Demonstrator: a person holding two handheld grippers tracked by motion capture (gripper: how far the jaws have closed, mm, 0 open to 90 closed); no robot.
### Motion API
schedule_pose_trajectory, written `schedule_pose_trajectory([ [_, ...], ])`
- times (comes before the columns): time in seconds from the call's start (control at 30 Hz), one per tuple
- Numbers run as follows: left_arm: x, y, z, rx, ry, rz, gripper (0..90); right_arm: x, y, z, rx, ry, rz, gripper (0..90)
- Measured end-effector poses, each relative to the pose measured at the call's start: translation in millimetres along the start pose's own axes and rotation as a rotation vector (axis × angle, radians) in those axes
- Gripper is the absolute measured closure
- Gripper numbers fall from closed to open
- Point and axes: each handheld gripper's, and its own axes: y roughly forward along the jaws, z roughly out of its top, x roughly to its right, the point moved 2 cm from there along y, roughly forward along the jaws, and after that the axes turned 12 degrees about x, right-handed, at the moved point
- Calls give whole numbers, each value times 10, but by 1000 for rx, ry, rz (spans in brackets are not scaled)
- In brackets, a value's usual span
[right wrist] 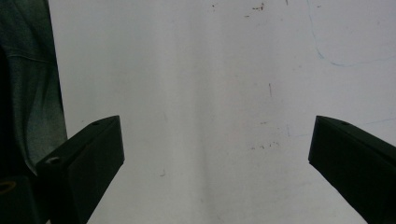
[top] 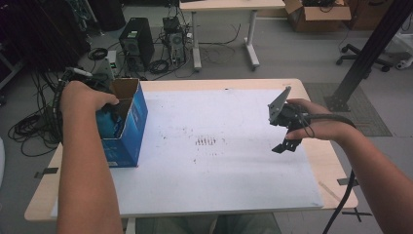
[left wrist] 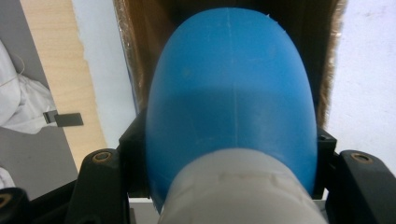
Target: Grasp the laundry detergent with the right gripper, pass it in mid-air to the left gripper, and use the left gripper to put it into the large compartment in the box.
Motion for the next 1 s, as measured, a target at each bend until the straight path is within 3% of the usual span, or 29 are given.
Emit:
schedule_pose_trajectory([
  [0.7,-3,353,-38,-29,3,-27,386,6,104,-13,-11,2,17,36],
  [1.0,14,412,-50,-30,3,-22,386,2,96,-12,-2,2,13,35],
])
